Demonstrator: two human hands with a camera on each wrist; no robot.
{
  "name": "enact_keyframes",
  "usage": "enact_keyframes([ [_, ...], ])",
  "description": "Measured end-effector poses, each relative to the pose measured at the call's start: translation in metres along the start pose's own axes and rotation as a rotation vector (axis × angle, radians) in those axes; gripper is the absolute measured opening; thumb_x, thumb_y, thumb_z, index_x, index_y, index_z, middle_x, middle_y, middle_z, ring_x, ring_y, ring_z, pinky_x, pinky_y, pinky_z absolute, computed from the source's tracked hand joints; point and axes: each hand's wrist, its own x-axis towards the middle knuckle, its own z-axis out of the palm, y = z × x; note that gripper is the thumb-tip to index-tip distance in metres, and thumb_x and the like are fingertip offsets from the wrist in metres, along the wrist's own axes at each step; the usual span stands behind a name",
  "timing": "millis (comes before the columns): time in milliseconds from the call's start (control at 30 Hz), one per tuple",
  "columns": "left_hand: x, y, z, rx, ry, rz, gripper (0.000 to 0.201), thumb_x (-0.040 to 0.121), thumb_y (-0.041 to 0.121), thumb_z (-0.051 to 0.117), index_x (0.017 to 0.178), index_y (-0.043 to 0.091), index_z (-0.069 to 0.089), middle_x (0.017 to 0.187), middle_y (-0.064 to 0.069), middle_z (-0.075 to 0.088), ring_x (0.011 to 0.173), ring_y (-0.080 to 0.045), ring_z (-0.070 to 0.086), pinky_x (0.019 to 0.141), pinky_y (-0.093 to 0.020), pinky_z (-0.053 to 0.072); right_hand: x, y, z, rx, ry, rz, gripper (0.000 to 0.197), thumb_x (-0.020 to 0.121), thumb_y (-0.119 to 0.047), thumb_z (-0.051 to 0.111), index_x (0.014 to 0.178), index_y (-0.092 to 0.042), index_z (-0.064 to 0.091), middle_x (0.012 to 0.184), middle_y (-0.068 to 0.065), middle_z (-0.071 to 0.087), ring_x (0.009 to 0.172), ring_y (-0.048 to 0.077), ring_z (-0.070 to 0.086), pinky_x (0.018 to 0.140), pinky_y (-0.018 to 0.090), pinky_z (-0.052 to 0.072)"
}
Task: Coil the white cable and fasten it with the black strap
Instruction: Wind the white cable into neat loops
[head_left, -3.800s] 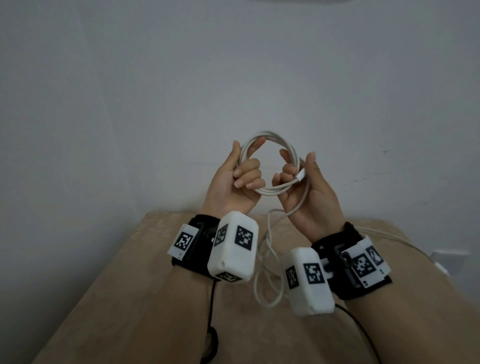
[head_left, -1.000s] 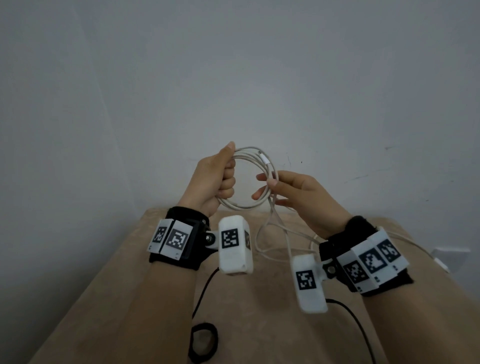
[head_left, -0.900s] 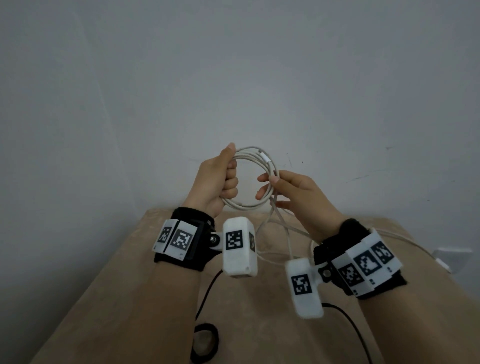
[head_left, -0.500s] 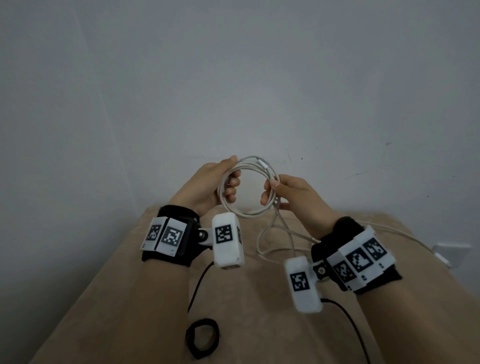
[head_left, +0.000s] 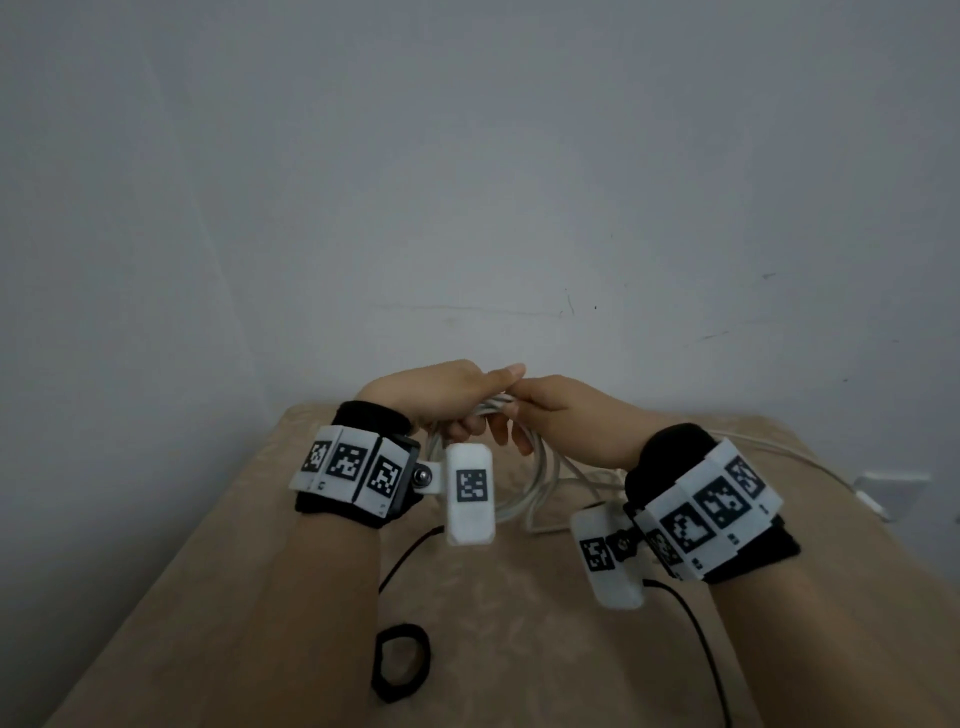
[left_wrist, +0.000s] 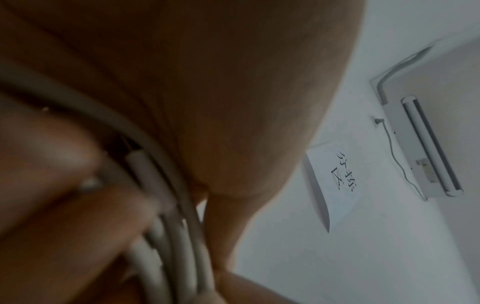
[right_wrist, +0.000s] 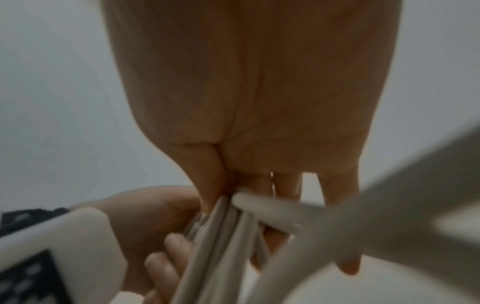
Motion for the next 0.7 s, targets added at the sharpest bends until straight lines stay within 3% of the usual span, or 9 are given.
enact_keyframes([
  [67,0.002,0.000,0.001,-0.041,0.047,0.036,0.064,0.099,0.051,0.033,0.067,0.007,0.066,0.042,0.010,0.037,0.040,-0.009,0.032,0.045,-0.020,0.031,0.000,0.003,-0.002,0.055,0.049,-0.025,0.031,0.101,-0.022,0.040,0.085,-0.012,0.065,0.073,-0.004,0.063,0.075,0.014,0.056,0.079,0.033,0.044],
  [133,0.004,0.000,0.001,-0.087,0.133,0.087,0.063,0.100,0.047,0.036,0.064,0.005,0.067,0.040,0.010,0.036,0.039,-0.009,0.030,0.044,-0.020,0.030,-0.002,0.005,-0.006,0.176,0.109,-0.044,0.039,0.102,-0.026,0.040,0.084,-0.009,0.070,0.083,0.006,0.069,0.079,0.021,0.060,0.083,0.036,0.046],
  [200,0.006,-0.001,-0.001,-0.139,0.212,0.130,0.064,0.100,0.044,0.037,0.063,0.003,0.068,0.039,0.010,0.035,0.037,-0.009,0.029,0.042,-0.020,0.028,-0.004,0.006,-0.008,0.371,0.141,-0.037,0.044,0.103,-0.026,0.037,0.089,-0.001,0.071,0.097,0.014,0.071,0.093,0.025,0.065,0.090,0.033,0.050],
  [267,0.007,-0.004,-0.005,-0.171,0.296,0.161,0.064,0.100,0.042,0.039,0.056,0.004,0.064,0.038,0.009,0.034,0.037,-0.009,0.028,0.041,-0.020,0.027,-0.006,0.007,-0.011,0.547,0.201,0.012,0.039,0.103,-0.022,0.038,0.099,0.002,0.069,0.105,0.014,0.071,0.104,0.023,0.066,0.093,0.030,0.052],
  [367,0.006,-0.012,-0.013,-0.279,0.423,0.191,0.058,0.100,0.037,0.042,0.051,0.008,0.053,0.039,0.007,0.035,0.036,-0.009,0.026,0.040,-0.019,0.023,-0.009,0.018,-0.021,0.524,0.305,0.066,0.027,0.100,-0.018,0.043,0.101,-0.010,0.069,0.105,0.004,0.070,0.106,0.017,0.064,0.093,0.030,0.052],
  [467,0.005,-0.018,-0.021,-0.501,0.537,0.200,0.054,0.101,0.033,0.042,0.051,0.012,0.043,0.040,0.007,0.032,0.035,-0.007,0.021,0.039,-0.017,0.017,-0.016,0.025,-0.029,0.409,0.325,0.075,0.020,0.096,-0.023,0.052,0.096,-0.020,0.072,0.099,-0.007,0.071,0.098,0.008,0.064,0.089,0.029,0.053],
  [600,0.006,-0.023,-0.027,-0.598,0.670,0.166,0.052,0.101,0.031,0.039,0.052,0.014,0.042,0.042,0.007,0.031,0.032,-0.006,0.020,0.036,-0.016,0.017,-0.020,0.020,-0.032,0.423,0.292,0.131,0.024,0.088,-0.034,0.063,0.080,-0.013,0.070,0.068,-0.003,0.069,0.062,0.009,0.062,0.059,0.025,0.053],
  [700,0.005,-0.028,-0.031,-0.687,0.732,0.107,0.050,0.101,0.029,0.037,0.054,0.013,0.041,0.041,0.006,0.030,0.031,-0.006,0.019,0.035,-0.015,0.016,-0.022,0.031,-0.035,0.559,0.501,0.196,0.024,0.084,-0.025,0.069,0.068,-0.011,0.060,0.057,-0.003,0.054,0.050,0.008,0.049,0.052,0.022,0.049],
])
